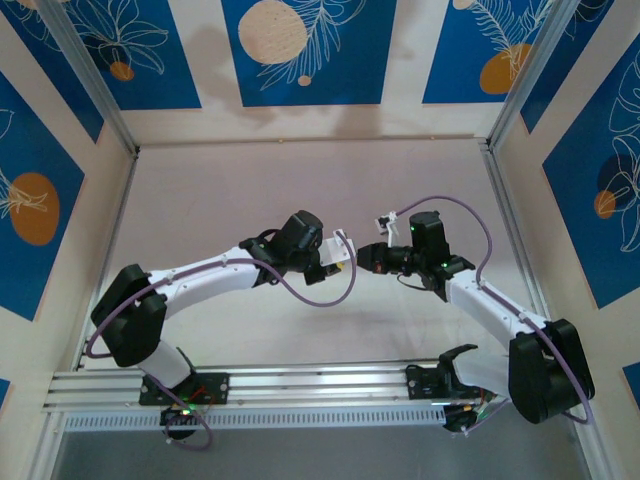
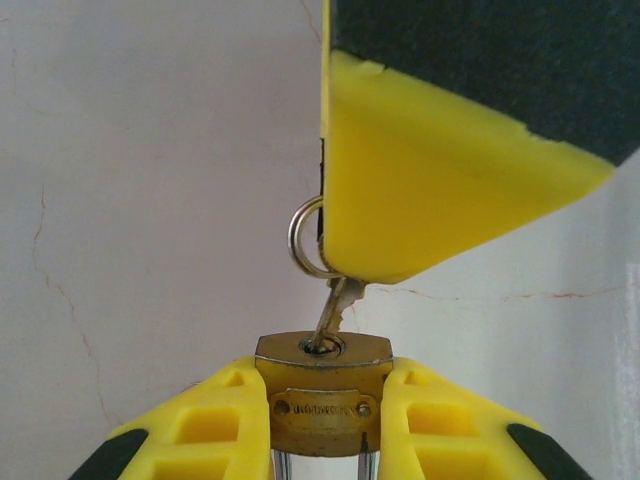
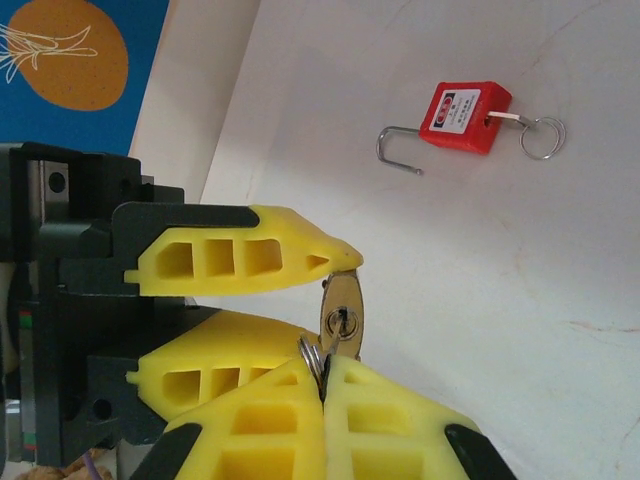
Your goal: Unlock with the key
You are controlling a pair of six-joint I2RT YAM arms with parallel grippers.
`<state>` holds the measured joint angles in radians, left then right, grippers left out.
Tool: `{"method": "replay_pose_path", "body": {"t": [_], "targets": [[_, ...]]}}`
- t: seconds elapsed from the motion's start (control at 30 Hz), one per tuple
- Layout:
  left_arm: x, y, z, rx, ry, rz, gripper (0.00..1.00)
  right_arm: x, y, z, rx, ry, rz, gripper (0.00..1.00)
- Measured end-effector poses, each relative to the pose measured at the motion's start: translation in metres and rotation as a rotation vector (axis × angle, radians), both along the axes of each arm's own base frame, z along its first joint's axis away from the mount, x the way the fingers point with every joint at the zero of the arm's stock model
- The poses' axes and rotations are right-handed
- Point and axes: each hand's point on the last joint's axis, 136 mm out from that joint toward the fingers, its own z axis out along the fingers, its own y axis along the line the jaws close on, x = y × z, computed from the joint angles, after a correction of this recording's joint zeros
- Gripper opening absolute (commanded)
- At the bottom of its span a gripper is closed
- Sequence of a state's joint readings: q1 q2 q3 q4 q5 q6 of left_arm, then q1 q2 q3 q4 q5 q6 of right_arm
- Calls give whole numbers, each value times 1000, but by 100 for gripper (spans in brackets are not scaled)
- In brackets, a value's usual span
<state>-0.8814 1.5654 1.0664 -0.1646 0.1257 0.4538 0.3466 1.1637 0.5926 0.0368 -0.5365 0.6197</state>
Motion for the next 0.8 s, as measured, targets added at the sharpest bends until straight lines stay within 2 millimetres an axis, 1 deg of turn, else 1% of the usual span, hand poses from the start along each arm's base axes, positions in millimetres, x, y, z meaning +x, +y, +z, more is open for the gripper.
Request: {"method": "replay_pose_path", "body": {"t": [0.43, 0.8], "targets": [[0, 2, 3, -3, -16, 10, 13, 2, 3, 0, 19, 14, 7, 0], [-1, 6, -6, 34, -37, 33, 12, 2, 9, -11, 22, 67, 14, 0]]}}
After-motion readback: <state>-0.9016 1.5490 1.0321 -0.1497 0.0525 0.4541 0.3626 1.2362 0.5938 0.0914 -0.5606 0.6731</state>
